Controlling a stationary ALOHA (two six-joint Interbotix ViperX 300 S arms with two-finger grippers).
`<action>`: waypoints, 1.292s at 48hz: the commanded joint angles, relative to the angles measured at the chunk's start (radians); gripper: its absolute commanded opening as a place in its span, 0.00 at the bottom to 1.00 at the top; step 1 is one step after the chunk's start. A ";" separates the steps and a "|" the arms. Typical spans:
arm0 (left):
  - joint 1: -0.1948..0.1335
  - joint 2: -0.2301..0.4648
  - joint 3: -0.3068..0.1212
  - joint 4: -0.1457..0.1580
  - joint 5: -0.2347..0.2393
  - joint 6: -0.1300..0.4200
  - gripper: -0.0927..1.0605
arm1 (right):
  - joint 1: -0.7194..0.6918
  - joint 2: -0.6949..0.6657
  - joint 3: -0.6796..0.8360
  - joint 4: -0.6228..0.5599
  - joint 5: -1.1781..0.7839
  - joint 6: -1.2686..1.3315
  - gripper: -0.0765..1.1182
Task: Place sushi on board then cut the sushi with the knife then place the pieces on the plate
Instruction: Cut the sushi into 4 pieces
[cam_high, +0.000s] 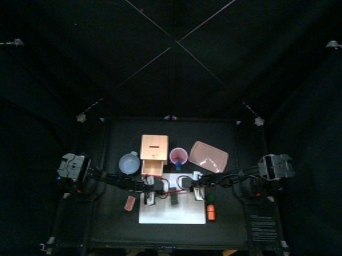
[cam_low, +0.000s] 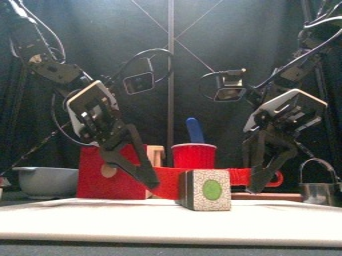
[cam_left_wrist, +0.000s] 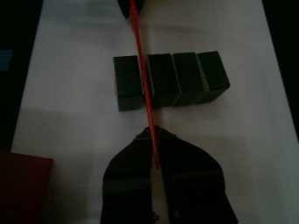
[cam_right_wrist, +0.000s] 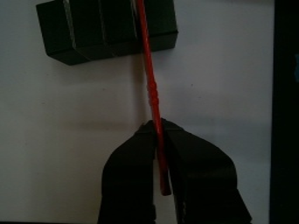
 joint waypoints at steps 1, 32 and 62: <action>-0.018 -0.057 -0.015 0.005 -0.003 0.002 0.38 | -0.003 -0.064 -0.023 0.000 0.018 0.002 0.42; -0.060 -0.075 -0.038 0.005 -0.002 0.002 0.38 | 0.064 -0.181 0.006 0.002 0.054 0.002 0.42; -0.054 -0.060 -0.058 0.014 0.043 0.003 0.38 | 0.058 -0.135 -0.015 -0.009 0.052 0.000 0.42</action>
